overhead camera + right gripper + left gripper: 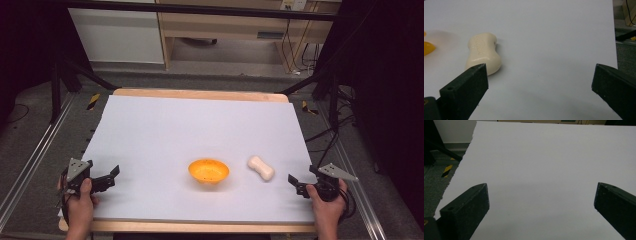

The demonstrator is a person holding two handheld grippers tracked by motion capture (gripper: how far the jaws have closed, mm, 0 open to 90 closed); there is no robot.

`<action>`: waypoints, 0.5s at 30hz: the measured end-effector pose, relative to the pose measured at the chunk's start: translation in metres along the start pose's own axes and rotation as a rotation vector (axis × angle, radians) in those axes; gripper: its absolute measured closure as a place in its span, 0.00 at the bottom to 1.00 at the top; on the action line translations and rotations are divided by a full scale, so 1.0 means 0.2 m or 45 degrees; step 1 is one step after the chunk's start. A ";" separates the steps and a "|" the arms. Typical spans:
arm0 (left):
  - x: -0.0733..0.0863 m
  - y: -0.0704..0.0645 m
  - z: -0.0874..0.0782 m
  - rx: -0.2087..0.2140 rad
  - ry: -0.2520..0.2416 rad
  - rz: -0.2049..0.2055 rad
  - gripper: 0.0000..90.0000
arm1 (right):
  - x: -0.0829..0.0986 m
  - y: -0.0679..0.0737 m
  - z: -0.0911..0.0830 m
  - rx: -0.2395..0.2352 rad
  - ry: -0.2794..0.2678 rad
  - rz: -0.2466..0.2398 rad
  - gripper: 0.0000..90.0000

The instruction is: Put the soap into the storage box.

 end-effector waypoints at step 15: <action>0.00 0.00 0.00 0.006 0.002 -0.003 0.00 | 0.01 0.08 0.08 0.031 0.388 -0.166 0.19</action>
Point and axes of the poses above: each handheld gripper's, and its own axes: z roughly forward along the jaws, x roughly out of its underside, y roughly to its left, the point moved 10 cm from there along z, roughly forward along the jaws, and after that the axes turned 9 degrees about -y, right-handed, at the moved point
